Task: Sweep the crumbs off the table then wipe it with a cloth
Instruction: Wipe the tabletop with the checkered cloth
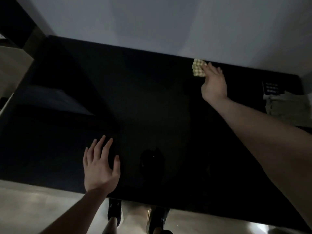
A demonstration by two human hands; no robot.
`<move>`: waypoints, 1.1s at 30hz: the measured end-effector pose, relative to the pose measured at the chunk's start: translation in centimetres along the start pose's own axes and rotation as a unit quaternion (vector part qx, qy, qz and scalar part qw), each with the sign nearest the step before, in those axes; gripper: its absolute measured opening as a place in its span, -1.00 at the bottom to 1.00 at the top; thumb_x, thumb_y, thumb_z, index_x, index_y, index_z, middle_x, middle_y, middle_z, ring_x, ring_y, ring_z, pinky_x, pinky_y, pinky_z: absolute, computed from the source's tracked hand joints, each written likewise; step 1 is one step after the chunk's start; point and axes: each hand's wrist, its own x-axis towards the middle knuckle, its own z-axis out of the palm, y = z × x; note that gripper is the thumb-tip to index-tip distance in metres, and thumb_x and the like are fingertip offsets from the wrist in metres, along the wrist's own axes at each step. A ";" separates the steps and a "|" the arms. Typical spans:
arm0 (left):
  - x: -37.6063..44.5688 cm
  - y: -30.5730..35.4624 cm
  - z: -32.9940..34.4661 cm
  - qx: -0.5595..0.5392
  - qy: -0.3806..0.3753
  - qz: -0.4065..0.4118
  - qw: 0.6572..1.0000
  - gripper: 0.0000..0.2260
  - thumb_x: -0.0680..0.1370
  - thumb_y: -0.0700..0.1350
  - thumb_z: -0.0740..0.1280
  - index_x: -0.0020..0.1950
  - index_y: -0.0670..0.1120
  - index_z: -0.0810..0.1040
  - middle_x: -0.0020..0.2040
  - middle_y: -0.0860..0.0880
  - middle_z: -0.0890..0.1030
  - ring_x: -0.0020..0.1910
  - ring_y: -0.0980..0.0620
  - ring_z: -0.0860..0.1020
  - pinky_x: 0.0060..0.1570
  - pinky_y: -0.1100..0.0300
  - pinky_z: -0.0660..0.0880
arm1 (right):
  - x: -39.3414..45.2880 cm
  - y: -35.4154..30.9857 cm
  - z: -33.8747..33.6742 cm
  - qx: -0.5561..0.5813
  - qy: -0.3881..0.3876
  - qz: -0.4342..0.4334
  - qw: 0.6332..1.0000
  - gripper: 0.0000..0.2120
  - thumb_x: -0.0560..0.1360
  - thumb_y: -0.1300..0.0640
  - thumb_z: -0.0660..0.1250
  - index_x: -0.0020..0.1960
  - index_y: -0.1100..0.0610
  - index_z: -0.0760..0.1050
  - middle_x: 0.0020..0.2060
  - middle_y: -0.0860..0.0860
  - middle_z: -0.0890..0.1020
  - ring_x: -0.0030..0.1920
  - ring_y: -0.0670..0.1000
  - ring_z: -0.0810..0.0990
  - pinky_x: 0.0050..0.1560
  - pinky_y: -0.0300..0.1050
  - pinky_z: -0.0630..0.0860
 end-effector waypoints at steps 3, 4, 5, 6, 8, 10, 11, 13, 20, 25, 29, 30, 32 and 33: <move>0.1 0.0 0.1 0.000 0.000 -0.007 1.000 -0.42 0.54 0.16 0.13 0.57 0.06 0.29 0.61 0.04 0.24 0.64 -0.02 0.06 0.62 -0.11 0.00 | 4.0 -0.4 1.5 -0.037 -0.072 0.021 0.996 -0.34 0.63 0.30 0.11 0.68 -0.05 0.09 0.68 0.03 0.08 0.65 0.30 -0.02 0.62 0.34 -0.09; 0.2 0.0 0.1 0.001 0.002 -0.007 1.000 -0.42 0.54 0.16 0.13 0.57 0.07 0.29 0.61 0.04 0.24 0.64 -0.02 0.06 0.62 -0.11 0.00 | 4.8 -0.5 2.2 -0.049 -0.104 0.032 0.993 -0.39 0.68 0.18 0.10 0.68 -0.06 0.04 0.69 0.00 0.02 0.66 0.29 -0.08 0.61 0.36 -0.13; 0.2 0.0 0.2 0.001 0.004 -0.007 1.000 -0.42 0.53 0.16 0.14 0.57 0.07 0.30 0.61 0.04 0.24 0.64 -0.02 0.06 0.62 -0.12 0.00 | 5.2 -0.5 2.9 -0.062 -0.134 0.042 0.988 -0.43 0.71 0.04 0.05 0.69 -0.08 0.00 0.69 -0.02 -0.04 0.66 0.27 -0.13 0.61 0.36 -0.17; 0.3 0.0 0.2 0.001 0.006 -0.007 1.000 -0.42 0.53 0.15 0.15 0.56 0.07 0.30 0.61 0.04 0.24 0.64 -0.02 0.06 0.62 -0.12 0.00 | 5.3 -0.4 3.6 -0.076 -0.152 0.049 0.984 -0.43 0.71 -0.07 0.00 0.69 -0.09 -0.04 0.69 -0.03 -0.08 0.66 0.25 -0.17 0.61 0.33 -0.19; 0.3 0.0 0.2 0.004 0.005 -0.008 1.000 -0.42 0.53 0.14 0.16 0.56 0.07 0.30 0.61 0.05 0.24 0.64 -0.01 0.06 0.62 -0.12 0.01 | 4.6 -0.4 4.8 -0.093 -0.138 0.048 0.985 -0.41 0.70 -0.14 -0.05 0.69 -0.09 -0.07 0.69 -0.03 -0.08 0.67 0.21 -0.19 0.63 0.28 -0.19; 0.4 0.0 0.2 0.009 0.000 -0.010 1.000 -0.42 0.54 0.14 0.17 0.56 0.08 0.29 0.61 0.05 0.23 0.65 -0.01 0.05 0.62 -0.12 0.00 | 2.5 -0.8 5.5 -0.074 -0.102 0.013 0.992 -0.44 0.71 -0.12 -0.04 0.68 -0.06 0.03 0.69 0.00 0.00 0.67 0.19 -0.12 0.65 0.20 -0.16; 0.4 0.0 0.2 0.011 -0.003 -0.011 1.000 -0.42 0.54 0.15 0.17 0.56 0.08 0.29 0.61 0.05 0.22 0.65 -0.01 0.05 0.62 -0.12 0.00 | 1.0 -1.1 5.7 -0.056 -0.093 -0.013 0.994 -0.46 0.72 -0.10 -0.03 0.67 -0.05 0.09 0.69 0.01 0.05 0.68 0.18 -0.07 0.66 0.17 -0.13; 0.3 0.0 0.2 0.013 -0.005 -0.012 1.000 -0.43 0.54 0.15 0.16 0.56 0.08 0.29 0.61 0.05 0.22 0.65 -0.02 0.05 0.61 -0.12 0.00 | -3.1 -1.8 5.8 -0.031 -0.087 -0.057 0.994 -0.50 0.73 -0.06 0.00 0.65 -0.02 0.20 0.67 0.02 0.14 0.67 0.14 0.02 0.67 0.10 -0.06; 0.0 0.3 -0.1 -0.001 0.007 -0.006 1.000 -0.43 0.54 0.15 0.14 0.55 0.08 0.30 0.60 0.04 0.25 0.63 -0.03 0.08 0.61 -0.12 0.03 | -24.2 -2.7 6.0 0.024 -0.108 -0.192 0.975 -0.52 0.67 0.18 0.15 0.58 0.08 0.36 0.61 0.01 0.30 0.66 0.07 0.11 0.65 0.11 0.06; -0.3 0.3 -0.1 -0.008 0.018 0.004 1.000 -0.44 0.54 0.13 0.16 0.54 0.05 0.32 0.59 0.01 0.28 0.62 -0.06 0.12 0.59 -0.15 0.07 | -36.4 -0.1 6.0 0.015 -0.128 -0.273 0.954 -0.37 0.54 0.26 0.16 0.60 0.03 0.26 0.61 -0.01 0.30 0.67 0.07 0.09 0.65 0.02 0.06; -0.5 0.1 0.0 -0.011 0.022 0.008 1.000 -0.45 0.55 0.12 0.18 0.54 0.06 0.31 0.59 0.01 0.27 0.62 -0.07 0.12 0.59 -0.16 0.07 | -36.7 1.0 5.6 0.054 -0.139 -0.265 0.953 -0.39 0.51 0.31 0.13 0.54 0.04 0.41 0.55 -0.04 0.41 0.60 0.02 0.29 0.60 0.02 0.25; -0.6 0.1 0.0 -0.013 0.022 0.008 1.000 -0.45 0.54 0.12 0.17 0.54 0.06 0.31 0.59 0.01 0.27 0.62 -0.07 0.11 0.59 -0.16 0.07 | -35.8 1.1 5.1 0.072 -0.133 -0.254 0.955 -0.41 0.52 0.35 0.16 0.51 0.07 0.46 0.53 -0.03 0.44 0.58 0.02 0.34 0.58 0.03 0.29; -0.5 0.2 0.0 -0.017 0.024 0.008 1.000 -0.45 0.54 0.13 0.16 0.54 0.06 0.31 0.59 0.01 0.27 0.62 -0.07 0.12 0.59 -0.16 0.07 | -32.7 1.7 4.0 0.115 -0.105 -0.200 0.967 -0.48 0.55 0.38 0.18 0.46 0.13 0.52 0.49 0.01 0.48 0.55 0.02 0.39 0.59 0.00 0.26; -0.5 0.3 0.0 -0.016 0.026 0.008 1.000 -0.45 0.54 0.13 0.16 0.54 0.06 0.31 0.59 0.01 0.27 0.62 -0.07 0.12 0.59 -0.16 0.07 | -30.3 2.3 3.3 0.127 -0.081 -0.165 0.975 -0.52 0.58 0.37 0.15 0.44 0.15 0.54 0.47 0.03 0.50 0.53 0.02 0.40 0.59 -0.03 0.23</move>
